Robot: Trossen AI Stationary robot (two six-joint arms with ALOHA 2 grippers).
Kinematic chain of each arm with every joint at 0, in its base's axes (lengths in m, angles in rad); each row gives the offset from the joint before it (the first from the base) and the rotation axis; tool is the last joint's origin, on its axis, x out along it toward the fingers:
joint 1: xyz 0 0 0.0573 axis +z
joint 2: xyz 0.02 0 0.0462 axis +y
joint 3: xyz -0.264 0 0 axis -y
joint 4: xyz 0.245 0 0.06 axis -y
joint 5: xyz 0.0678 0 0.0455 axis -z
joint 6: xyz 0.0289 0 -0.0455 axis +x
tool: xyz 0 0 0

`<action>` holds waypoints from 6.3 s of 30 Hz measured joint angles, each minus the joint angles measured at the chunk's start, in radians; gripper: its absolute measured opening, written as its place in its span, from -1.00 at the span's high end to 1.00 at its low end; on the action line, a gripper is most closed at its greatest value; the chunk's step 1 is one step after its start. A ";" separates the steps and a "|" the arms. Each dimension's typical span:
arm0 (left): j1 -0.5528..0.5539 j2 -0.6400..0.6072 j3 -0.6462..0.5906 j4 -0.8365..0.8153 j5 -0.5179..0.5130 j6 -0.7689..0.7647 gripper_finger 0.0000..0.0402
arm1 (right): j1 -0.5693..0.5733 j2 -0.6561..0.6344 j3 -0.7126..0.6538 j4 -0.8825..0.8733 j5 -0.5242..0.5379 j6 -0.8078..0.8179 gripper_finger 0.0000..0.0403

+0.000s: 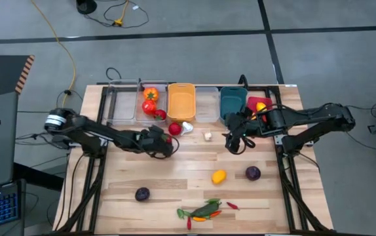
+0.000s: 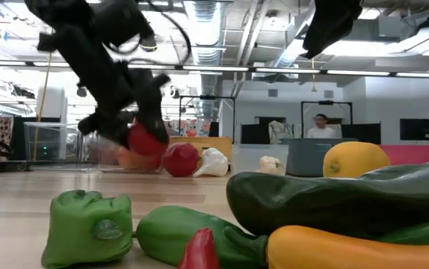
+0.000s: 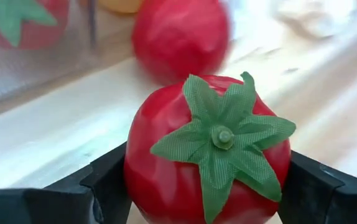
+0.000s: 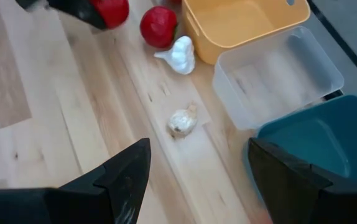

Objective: Sort produce into baskets
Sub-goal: Put the tomato into the right transparent bin, then put the plum into the white bin

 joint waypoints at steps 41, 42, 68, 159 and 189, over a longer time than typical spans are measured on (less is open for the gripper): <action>0.494 -0.348 0.000 -0.050 0.014 0.689 -0.69 | 0.147 0.004 0.000 -0.037 -0.113 0.162 -0.47; 0.496 -0.349 0.000 -0.050 0.014 0.689 -0.69 | 0.158 0.004 0.000 -0.053 -0.113 0.183 -0.47; 0.499 -0.349 0.000 -0.066 0.021 0.682 -0.70 | 0.377 0.003 -0.013 -0.266 -0.115 0.573 -0.47; 0.499 -0.349 0.000 -0.066 0.069 0.681 -0.70 | 0.371 0.454 -0.035 -0.465 -0.372 0.353 -0.95; 0.499 -0.349 0.000 -0.066 0.069 0.681 -0.70 | 0.326 -0.059 -0.443 -0.137 -0.421 0.566 -0.95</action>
